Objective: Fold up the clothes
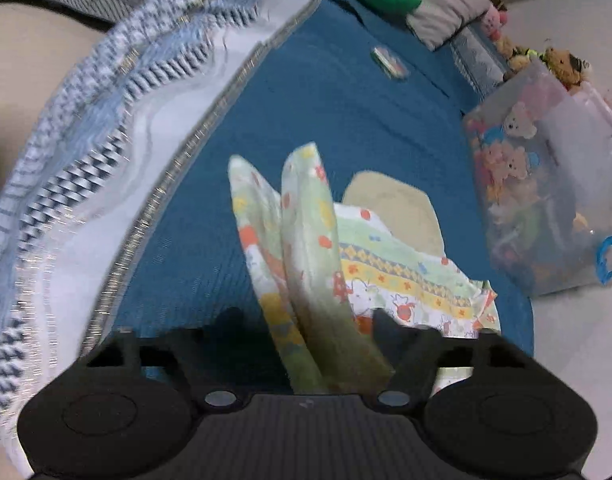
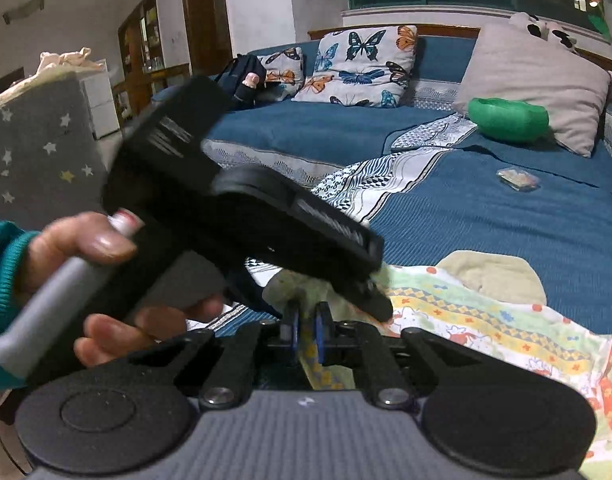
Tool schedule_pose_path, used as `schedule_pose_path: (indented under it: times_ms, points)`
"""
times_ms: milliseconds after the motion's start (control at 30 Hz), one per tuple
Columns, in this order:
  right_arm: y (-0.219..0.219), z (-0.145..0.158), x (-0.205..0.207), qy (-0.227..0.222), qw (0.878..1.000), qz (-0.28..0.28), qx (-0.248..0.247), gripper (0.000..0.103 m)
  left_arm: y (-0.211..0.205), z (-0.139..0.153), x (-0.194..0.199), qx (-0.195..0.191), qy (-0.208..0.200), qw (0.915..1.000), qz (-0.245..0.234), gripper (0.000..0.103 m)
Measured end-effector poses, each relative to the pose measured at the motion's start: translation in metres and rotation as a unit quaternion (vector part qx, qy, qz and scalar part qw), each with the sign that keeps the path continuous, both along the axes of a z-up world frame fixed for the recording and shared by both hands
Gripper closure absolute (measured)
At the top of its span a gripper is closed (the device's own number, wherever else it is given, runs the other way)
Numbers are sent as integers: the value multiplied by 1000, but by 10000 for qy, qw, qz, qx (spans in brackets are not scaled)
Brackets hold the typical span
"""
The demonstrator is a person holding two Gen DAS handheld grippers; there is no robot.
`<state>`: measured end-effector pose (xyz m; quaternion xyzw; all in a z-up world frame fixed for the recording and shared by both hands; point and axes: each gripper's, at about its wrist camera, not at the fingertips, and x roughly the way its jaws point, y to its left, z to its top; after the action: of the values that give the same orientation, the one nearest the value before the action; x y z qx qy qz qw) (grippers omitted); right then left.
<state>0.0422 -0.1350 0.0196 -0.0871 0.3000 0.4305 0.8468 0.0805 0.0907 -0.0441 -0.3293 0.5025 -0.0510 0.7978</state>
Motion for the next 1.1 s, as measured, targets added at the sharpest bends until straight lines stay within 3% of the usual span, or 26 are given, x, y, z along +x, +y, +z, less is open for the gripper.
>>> schedule_pose_path:
  times_ms: [33,133,267,400,433,633,833,967,1033,1067,1100]
  points:
    - [-2,-1,0,16,10000,21,32,97,-1,-3,2,-48,21,10000,-38,68]
    - [-7,-4,-1,62,9999,130,91,97,-4,-8,6,-27,18,9999,-122,83]
    - [-27,-4,6,187,9996,-56,189,87,-8,-7,5,168,-91,9995,-243,84]
    - [-63,-5,25,86,9970,-773,37,52,-16,-2,4,546,-251,9973,-422,84]
    - [-73,-6,32,61,9952,-975,-8,52,-18,-1,4,632,-276,9966,-454,82]
    - [-133,-15,89,-90,9704,-2388,-336,33,-28,7,5,1094,-397,9912,-630,80]
    - [-162,-41,131,432,9543,-2944,-285,31,-32,8,7,1274,-447,9880,-747,79]
    - [-162,-57,138,834,9526,-2922,-119,31,-32,9,8,1337,-454,9866,-812,78]
    - [-158,-60,137,797,9531,-2915,-146,32,-32,8,10,1361,-456,9860,-849,78]
    - [-157,-61,136,788,9535,-2904,-154,33,-32,8,11,1372,-451,9857,-862,79]
    - [-155,-60,135,822,9544,-2865,-138,45,-33,8,11,1397,-460,9852,-876,80]
